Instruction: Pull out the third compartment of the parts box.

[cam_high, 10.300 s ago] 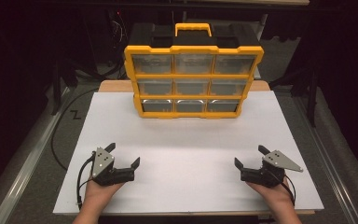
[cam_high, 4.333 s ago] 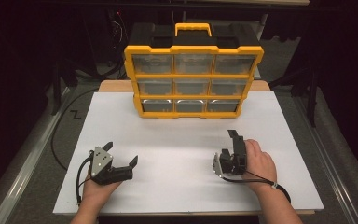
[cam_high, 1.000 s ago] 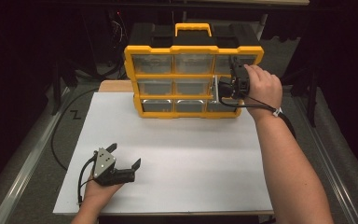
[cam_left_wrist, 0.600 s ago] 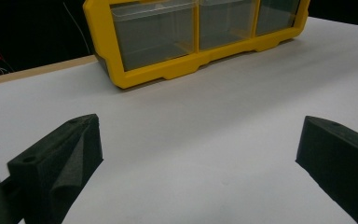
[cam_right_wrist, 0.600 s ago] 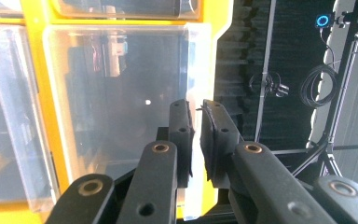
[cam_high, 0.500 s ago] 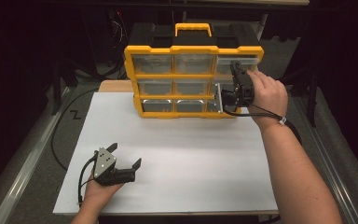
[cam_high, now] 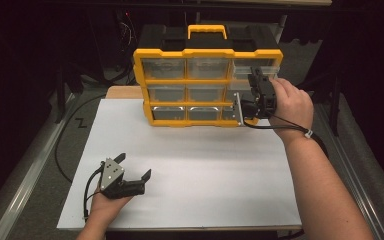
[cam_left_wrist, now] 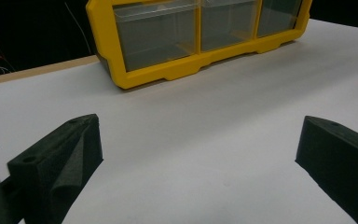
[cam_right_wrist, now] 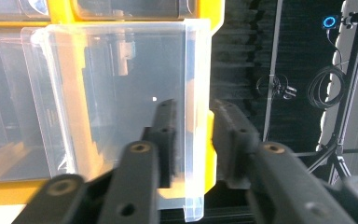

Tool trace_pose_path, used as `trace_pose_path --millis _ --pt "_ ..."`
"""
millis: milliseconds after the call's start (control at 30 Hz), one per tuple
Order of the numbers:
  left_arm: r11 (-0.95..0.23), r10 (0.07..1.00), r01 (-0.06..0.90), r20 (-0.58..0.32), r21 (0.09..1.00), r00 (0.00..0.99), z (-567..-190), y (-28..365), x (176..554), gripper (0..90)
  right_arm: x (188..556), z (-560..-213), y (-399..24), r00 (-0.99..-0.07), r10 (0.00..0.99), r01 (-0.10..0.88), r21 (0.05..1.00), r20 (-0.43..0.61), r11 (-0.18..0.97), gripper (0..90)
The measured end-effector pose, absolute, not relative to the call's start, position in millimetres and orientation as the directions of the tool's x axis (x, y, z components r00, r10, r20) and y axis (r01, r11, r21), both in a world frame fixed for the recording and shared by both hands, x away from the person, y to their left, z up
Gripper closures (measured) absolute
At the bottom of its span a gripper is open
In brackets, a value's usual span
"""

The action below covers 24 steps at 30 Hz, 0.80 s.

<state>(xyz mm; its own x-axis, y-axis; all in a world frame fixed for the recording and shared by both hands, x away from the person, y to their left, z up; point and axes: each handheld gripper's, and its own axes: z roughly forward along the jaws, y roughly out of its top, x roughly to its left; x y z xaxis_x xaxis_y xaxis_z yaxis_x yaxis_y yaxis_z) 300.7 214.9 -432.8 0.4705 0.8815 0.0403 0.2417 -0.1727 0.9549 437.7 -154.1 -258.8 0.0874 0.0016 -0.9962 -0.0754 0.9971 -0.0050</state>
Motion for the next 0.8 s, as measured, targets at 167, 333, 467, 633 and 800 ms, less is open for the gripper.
trace_pose_path --millis 167,333,467,633,800 --pt "-0.17 0.882 0.239 0.039 0.956 0.469 -433 215 300 1.3 441 -254 -157 0.064 0.002 -0.059 -0.002 -0.998 0.998 60.6" --pt "-0.178 0.881 0.241 0.045 0.954 0.471 -433 215 300 1.3 443 -249 -163 0.01 -0.007 -0.06 -0.007 -1.0 0.998 59.5" --pt "-0.18 0.88 0.241 0.047 0.954 0.472 -433 214 300 1.3 443 -248 -164 -0.01 -0.008 -0.046 -0.008 -1.0 0.999 63.9" --pt "-0.18 0.881 0.241 0.047 0.954 0.471 -433 214 300 1.3 444 -248 -164 0.025 0.0 -0.042 -0.001 -1.0 0.999 74.8" --pt "-0.173 0.882 0.238 0.042 0.956 0.47 -432 215 301 1.3 444 -248 -163 0.045 0.001 -0.032 0.0 -0.999 0.999 79.6"
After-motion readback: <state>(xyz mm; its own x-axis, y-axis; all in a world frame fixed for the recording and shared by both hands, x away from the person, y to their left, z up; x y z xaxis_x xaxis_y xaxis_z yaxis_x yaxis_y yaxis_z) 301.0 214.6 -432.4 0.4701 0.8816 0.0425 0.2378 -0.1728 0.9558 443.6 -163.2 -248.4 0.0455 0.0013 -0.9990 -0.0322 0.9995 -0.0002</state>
